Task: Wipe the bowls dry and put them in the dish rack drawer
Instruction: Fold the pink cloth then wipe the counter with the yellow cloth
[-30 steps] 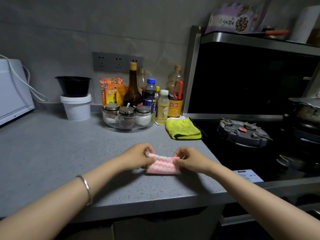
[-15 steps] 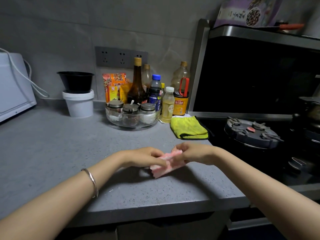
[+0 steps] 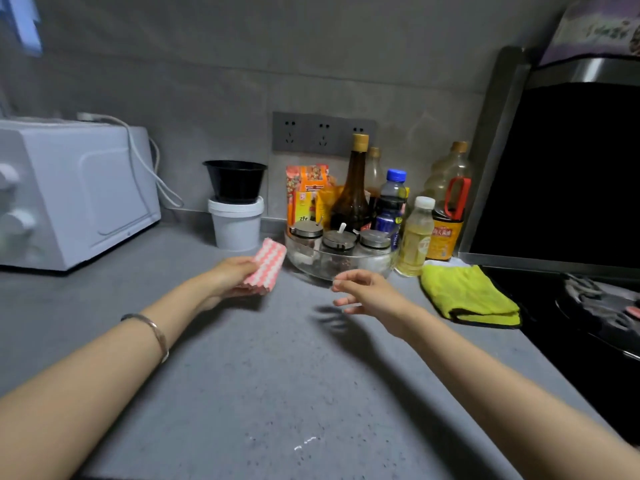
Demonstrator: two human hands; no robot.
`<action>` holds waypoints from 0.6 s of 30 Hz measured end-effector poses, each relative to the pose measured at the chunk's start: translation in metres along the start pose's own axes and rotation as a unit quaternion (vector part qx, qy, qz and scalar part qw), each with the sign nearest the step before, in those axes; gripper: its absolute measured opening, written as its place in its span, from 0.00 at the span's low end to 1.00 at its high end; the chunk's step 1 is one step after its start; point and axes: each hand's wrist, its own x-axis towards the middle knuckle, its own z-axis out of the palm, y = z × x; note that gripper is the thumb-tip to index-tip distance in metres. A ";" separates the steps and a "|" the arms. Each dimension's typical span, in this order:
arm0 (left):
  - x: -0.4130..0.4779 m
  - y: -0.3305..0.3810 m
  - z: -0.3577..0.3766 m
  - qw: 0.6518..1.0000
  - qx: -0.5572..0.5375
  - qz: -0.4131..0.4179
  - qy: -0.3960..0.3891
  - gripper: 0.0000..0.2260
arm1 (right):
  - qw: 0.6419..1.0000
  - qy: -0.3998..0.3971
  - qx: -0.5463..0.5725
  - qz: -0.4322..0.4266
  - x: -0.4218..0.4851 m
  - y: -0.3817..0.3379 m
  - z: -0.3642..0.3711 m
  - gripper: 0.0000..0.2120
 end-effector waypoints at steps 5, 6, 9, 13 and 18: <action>0.049 0.000 -0.023 0.994 0.082 0.026 0.059 0.12 | 1.000 -0.003 0.010 -0.012 0.024 0.008 0.016 0.01; 0.057 -0.002 -0.024 0.993 0.103 0.025 0.059 0.12 | 1.000 -0.002 0.012 -0.015 0.027 0.010 0.016 0.01; 0.073 -0.014 -0.020 0.983 0.174 0.019 0.057 0.11 | 1.000 -0.005 0.013 -0.020 0.033 0.017 0.013 0.02; 0.076 -0.027 -0.021 0.922 0.346 0.002 0.171 0.18 | 0.999 0.001 -0.006 -0.042 0.030 0.024 -0.002 0.03; 0.045 -0.009 0.019 0.887 0.369 0.099 0.259 0.25 | 0.968 0.147 -0.143 -0.142 0.027 0.032 -0.057 0.03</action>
